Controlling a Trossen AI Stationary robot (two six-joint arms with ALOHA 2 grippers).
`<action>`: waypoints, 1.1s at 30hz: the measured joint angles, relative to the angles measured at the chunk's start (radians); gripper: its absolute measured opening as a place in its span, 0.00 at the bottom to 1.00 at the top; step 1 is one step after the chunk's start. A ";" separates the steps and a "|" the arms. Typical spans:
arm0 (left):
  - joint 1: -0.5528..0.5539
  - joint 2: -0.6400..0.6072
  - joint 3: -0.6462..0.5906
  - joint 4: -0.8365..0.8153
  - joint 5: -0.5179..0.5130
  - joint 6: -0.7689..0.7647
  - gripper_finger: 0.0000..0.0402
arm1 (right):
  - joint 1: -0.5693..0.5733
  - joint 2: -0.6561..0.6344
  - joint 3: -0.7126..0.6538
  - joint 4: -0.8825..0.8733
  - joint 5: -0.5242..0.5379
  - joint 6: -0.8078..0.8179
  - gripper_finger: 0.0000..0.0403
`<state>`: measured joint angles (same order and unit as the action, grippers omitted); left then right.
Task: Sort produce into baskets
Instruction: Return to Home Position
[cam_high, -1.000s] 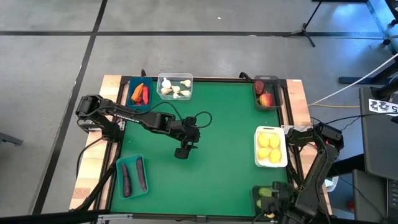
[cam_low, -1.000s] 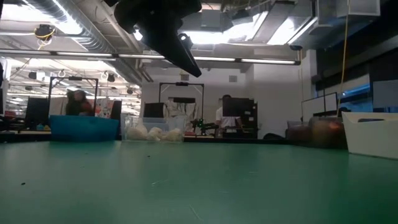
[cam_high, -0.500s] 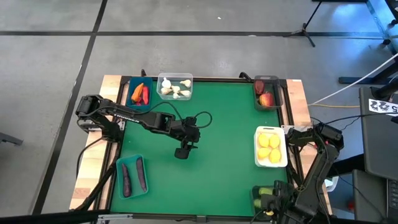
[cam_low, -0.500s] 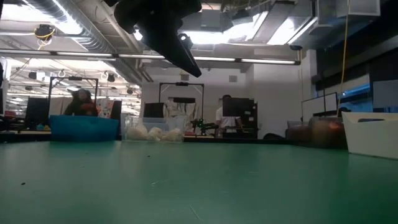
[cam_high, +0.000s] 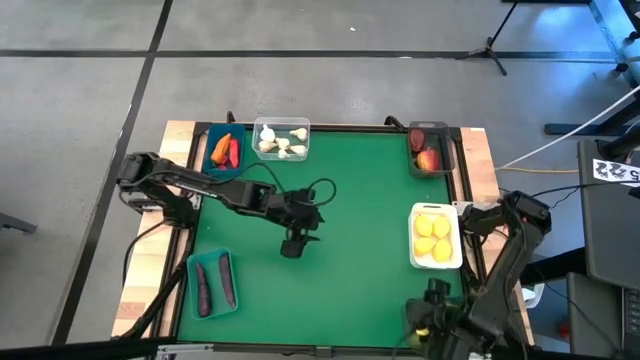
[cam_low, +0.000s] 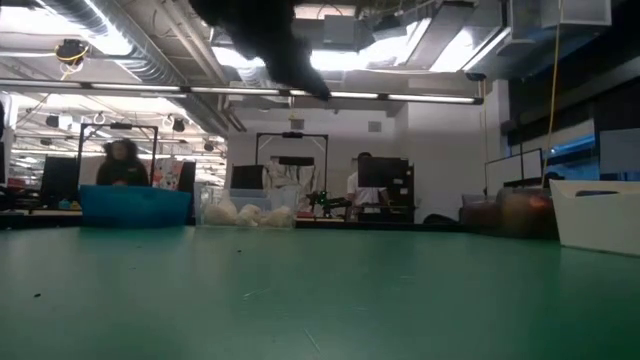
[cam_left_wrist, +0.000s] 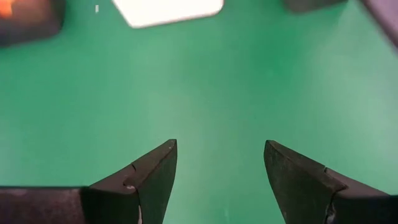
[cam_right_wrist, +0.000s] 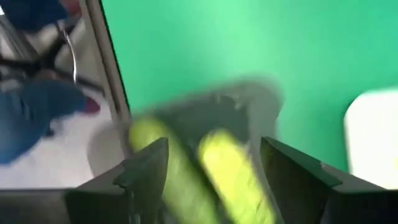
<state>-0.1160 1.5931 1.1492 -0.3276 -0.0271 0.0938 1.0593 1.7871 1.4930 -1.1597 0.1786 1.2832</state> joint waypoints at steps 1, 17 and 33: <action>-0.007 -0.017 0.000 0.000 0.000 0.001 0.59 | -0.012 -0.011 0.012 -0.004 0.031 -0.022 0.63; -0.096 -0.505 0.000 0.093 0.001 0.013 0.59 | -0.153 -0.145 0.636 -0.310 0.548 -0.873 0.63; -0.096 -0.967 0.000 -0.055 0.048 0.035 0.59 | -0.157 -0.319 0.827 -0.355 0.582 -0.996 0.63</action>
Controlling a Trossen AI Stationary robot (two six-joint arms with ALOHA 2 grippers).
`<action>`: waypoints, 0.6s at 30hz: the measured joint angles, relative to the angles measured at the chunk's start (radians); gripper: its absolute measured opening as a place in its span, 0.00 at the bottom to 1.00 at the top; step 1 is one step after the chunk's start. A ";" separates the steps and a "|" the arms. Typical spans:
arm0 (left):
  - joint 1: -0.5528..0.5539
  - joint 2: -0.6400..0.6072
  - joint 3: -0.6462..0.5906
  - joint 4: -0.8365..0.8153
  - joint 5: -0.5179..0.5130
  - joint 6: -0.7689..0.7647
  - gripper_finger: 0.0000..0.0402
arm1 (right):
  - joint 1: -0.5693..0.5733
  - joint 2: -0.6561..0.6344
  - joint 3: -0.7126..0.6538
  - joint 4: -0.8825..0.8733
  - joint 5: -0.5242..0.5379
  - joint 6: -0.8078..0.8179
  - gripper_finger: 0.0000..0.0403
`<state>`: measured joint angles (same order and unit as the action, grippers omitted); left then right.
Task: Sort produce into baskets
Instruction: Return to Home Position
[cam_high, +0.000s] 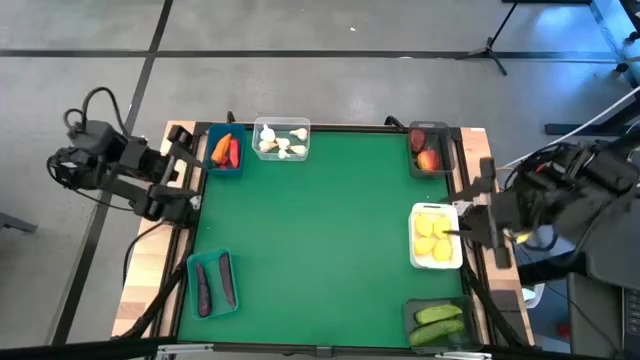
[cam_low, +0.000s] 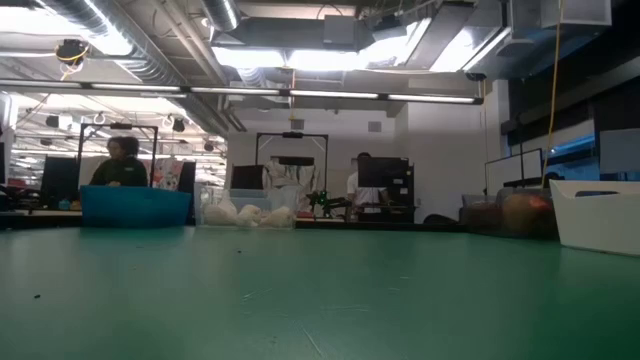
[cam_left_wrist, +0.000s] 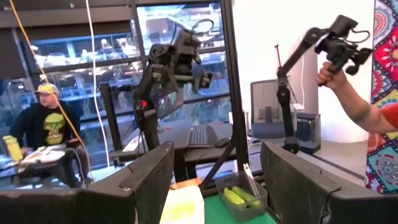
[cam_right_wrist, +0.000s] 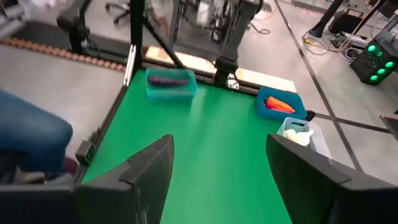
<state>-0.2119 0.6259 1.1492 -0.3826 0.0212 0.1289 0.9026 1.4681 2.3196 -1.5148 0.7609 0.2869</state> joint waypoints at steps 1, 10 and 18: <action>0.000 -0.013 0.000 -0.019 0.000 0.000 0.59 | 0.000 -0.019 -0.010 0.012 0.000 -0.001 0.63; 0.000 -0.073 0.000 -0.079 -0.001 0.040 0.59 | 0.000 -0.251 -0.247 0.202 -0.029 -0.102 0.63; 0.000 -0.091 0.000 -0.083 -0.002 0.016 0.59 | 0.000 -0.607 -0.722 0.524 -0.041 -0.110 0.63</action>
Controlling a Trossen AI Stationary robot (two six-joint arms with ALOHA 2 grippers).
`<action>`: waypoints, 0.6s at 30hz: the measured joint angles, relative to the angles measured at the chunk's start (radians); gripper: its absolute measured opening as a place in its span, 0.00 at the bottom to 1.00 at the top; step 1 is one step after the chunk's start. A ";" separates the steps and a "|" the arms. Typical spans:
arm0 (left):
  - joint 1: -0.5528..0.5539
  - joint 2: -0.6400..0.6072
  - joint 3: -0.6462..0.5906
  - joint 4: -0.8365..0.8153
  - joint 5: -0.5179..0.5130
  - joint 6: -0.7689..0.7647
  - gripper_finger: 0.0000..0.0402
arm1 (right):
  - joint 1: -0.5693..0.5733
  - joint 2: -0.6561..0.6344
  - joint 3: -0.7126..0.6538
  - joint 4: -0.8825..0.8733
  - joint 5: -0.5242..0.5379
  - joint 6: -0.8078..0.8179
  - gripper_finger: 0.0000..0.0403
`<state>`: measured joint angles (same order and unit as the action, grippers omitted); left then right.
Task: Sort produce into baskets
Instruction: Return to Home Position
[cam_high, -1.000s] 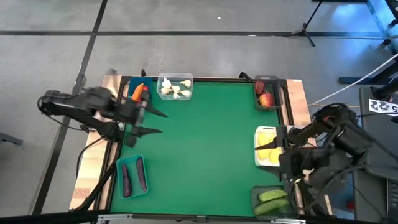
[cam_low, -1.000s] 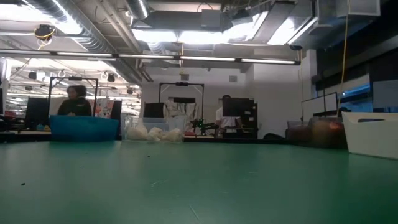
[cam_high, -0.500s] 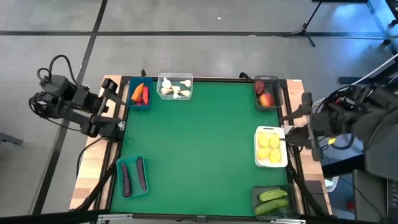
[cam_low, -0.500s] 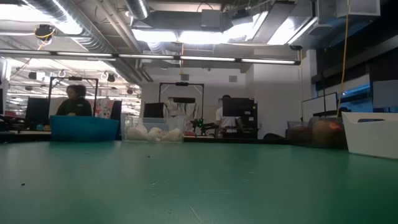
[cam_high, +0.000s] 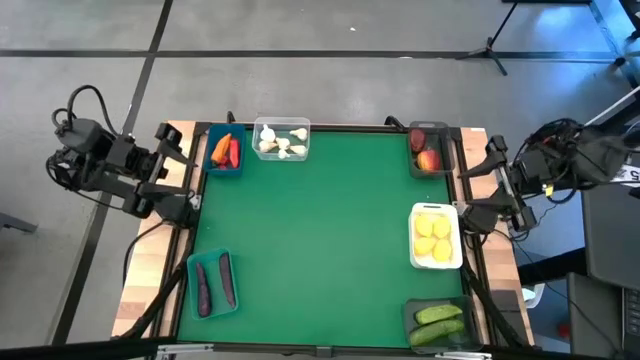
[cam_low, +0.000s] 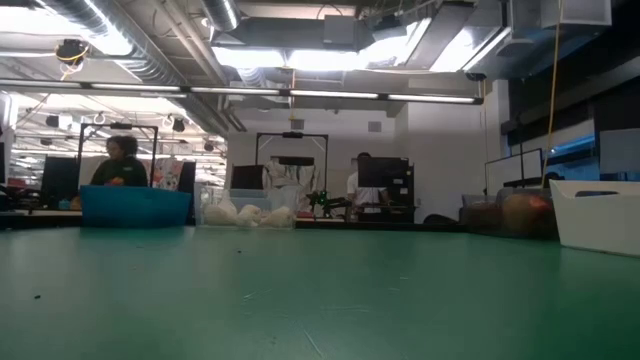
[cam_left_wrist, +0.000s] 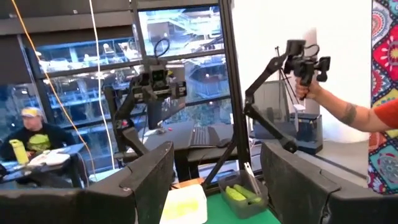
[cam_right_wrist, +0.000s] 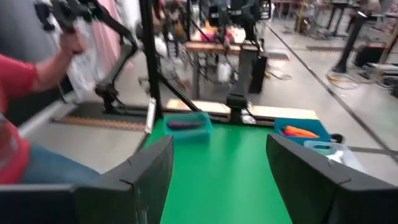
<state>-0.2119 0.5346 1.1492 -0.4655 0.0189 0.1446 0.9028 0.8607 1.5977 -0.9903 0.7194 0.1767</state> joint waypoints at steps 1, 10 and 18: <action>0.000 0.000 0.000 -0.006 0.000 -0.006 0.59 | 0.000 -0.049 -0.068 0.050 -0.008 -0.003 0.63; 0.000 -0.037 -0.169 0.075 0.003 -0.078 0.59 | 0.000 -0.412 -0.569 0.451 -0.090 -0.101 0.63; 0.000 -0.176 -0.500 0.338 0.003 -0.198 0.59 | 0.000 -0.597 -0.819 0.637 -0.161 -0.131 0.63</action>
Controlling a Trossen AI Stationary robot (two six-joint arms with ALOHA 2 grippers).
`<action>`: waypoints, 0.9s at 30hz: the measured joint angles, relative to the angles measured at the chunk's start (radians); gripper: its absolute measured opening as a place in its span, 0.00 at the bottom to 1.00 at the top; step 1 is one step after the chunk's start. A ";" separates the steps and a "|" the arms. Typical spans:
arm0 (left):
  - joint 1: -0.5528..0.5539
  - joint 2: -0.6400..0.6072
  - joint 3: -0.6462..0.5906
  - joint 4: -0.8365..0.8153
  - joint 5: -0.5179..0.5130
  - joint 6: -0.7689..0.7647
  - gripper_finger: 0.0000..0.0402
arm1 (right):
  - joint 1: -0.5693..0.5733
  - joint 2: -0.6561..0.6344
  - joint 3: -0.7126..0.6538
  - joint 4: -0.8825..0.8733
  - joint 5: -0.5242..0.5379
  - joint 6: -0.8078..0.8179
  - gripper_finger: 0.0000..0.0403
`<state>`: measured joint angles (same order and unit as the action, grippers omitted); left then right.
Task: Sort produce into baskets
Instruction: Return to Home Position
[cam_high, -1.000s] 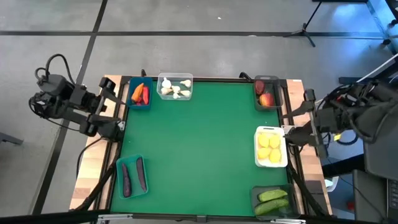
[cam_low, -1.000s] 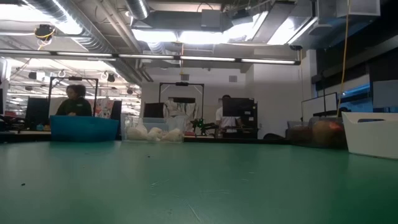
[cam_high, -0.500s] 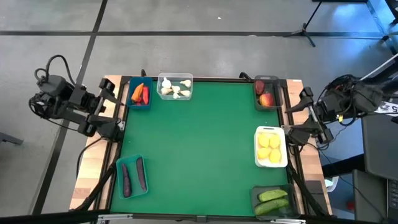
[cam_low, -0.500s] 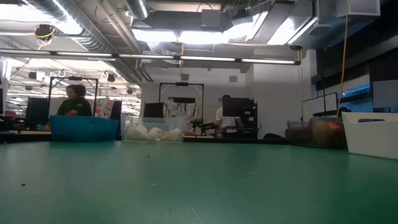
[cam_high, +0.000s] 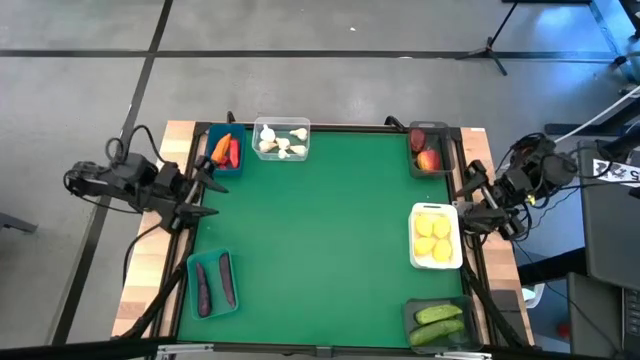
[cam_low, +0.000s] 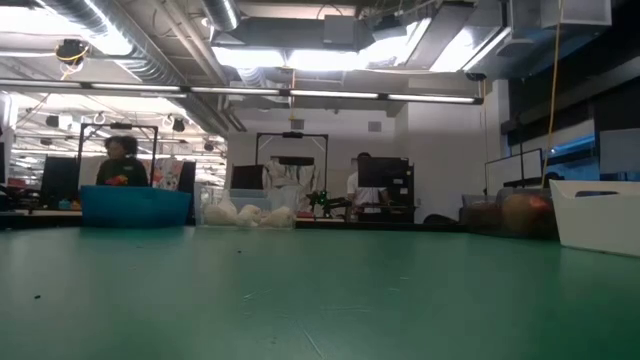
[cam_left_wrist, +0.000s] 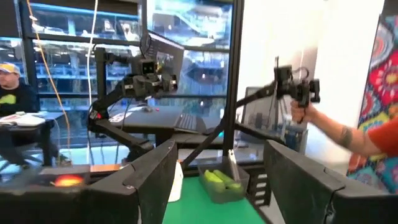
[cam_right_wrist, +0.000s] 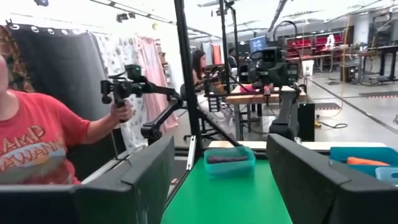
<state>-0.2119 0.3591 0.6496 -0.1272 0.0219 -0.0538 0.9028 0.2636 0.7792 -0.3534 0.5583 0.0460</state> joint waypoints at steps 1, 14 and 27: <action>0.000 -0.025 -0.039 0.031 0.000 -0.018 0.59 | 0.000 -0.012 -0.025 0.016 -0.002 0.001 0.63; 0.000 -0.353 -0.413 0.257 -0.004 -0.179 0.59 | 0.000 -0.210 -0.437 0.348 -0.010 0.006 0.63; 0.001 -0.353 -0.515 0.303 0.115 -0.290 0.59 | 0.000 -0.261 -0.633 0.570 -0.143 -0.045 0.63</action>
<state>-0.2108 0.0058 0.1344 0.1760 0.1372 -0.3437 0.9028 0.0026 0.1458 0.2163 0.4157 0.0010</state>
